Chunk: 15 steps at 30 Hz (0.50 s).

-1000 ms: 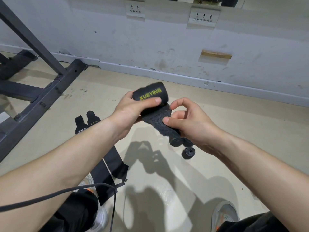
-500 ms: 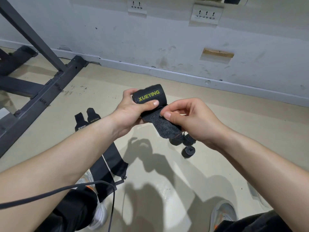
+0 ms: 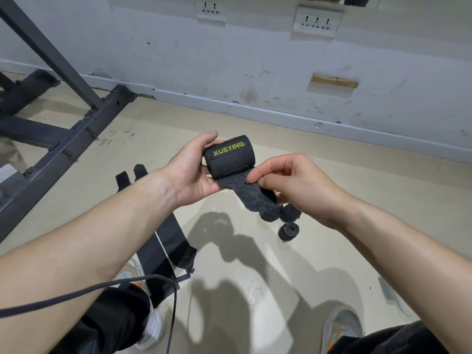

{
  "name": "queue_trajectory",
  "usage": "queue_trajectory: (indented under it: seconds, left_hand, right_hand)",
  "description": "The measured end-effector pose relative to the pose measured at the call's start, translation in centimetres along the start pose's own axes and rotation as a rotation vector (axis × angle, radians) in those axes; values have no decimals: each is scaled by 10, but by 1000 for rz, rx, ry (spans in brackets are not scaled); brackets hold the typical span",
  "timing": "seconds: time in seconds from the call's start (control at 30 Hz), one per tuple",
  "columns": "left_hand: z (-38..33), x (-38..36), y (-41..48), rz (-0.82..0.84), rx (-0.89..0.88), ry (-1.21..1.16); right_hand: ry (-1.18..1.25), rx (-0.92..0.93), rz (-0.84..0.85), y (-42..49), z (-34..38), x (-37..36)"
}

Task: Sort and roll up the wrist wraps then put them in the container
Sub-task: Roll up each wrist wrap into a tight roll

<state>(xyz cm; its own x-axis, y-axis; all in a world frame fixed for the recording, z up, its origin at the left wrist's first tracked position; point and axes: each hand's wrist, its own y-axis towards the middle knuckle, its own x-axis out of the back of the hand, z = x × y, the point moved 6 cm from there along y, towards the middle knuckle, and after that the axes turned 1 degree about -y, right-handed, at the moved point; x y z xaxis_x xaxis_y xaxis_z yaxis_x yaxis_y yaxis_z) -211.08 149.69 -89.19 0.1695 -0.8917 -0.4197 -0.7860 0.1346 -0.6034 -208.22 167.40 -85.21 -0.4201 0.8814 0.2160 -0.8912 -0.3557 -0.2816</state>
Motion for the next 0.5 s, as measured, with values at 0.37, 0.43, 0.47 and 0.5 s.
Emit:
queue_trajectory:
  seconds: [0.37,0.43,0.47,0.5]
  left_hand:
    - [-5,-5,-4,24,-73,78]
    - [1,-10,-7,19,-99,125]
    - [5,-13,-8,26,-109,150]
    - [10,-16,-9,37,-115,171]
  right_hand:
    - [-60,135,2,5,7,11]
    - [-151,179,-94,5,10,15]
    - [-218,209,-128,5,11,16]
    - [-269,232,-148,6,12,17]
